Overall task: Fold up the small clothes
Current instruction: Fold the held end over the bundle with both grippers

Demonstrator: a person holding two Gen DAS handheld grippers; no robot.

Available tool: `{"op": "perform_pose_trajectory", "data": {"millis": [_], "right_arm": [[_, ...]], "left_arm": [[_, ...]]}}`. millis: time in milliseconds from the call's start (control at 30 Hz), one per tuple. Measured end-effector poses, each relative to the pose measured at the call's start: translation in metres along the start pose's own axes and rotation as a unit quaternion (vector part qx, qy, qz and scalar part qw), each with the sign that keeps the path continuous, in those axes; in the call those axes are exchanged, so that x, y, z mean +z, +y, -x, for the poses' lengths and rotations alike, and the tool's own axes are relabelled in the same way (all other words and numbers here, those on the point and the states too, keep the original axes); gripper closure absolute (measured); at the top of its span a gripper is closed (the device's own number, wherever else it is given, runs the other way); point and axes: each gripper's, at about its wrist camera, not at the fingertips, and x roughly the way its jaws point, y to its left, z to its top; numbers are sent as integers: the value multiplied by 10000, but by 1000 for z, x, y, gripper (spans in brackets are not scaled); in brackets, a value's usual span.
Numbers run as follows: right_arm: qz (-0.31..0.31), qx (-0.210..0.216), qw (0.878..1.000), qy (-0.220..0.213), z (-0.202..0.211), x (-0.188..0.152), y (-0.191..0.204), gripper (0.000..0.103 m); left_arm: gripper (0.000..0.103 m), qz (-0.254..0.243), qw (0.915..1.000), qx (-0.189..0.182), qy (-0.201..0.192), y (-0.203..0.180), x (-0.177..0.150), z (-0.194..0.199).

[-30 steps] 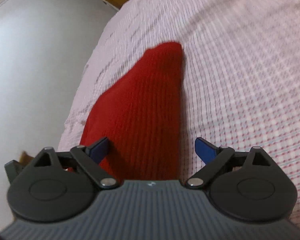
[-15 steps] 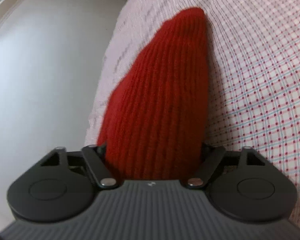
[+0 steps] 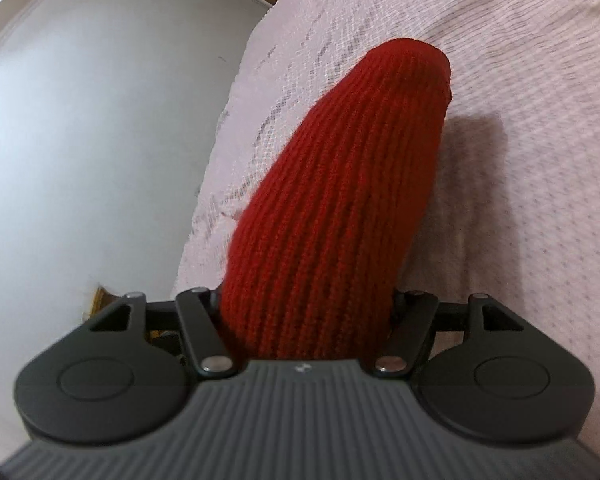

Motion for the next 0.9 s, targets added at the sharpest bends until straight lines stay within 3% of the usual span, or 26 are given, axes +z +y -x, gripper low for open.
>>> {"op": "perform_pose_trajectory", "data": {"millis": [300,467,600,733,900], "right_arm": [[-635,-196,9978,61,46,-54,-62,34],[-310,-712,9970,-68,43,-72,-76,29],[22,-883,9958,-222,49,-87,-69,27],[344,-1138,9922,-371,63,-95,-58,27],[1027,-1636,9773,-874,76,-93,-49,28]], "left_arm": [[18,-276,9986,-16,460,-31,-86,-3],[18,-550,9957,561,500,-22,-110,-12],[18,-705,9935,818,361,-23,-117,-2],[18,-1251,9864,1069,-53,-42,-122,22],[18,-1906,9746,1079,-478,-70,-113,38]]}}
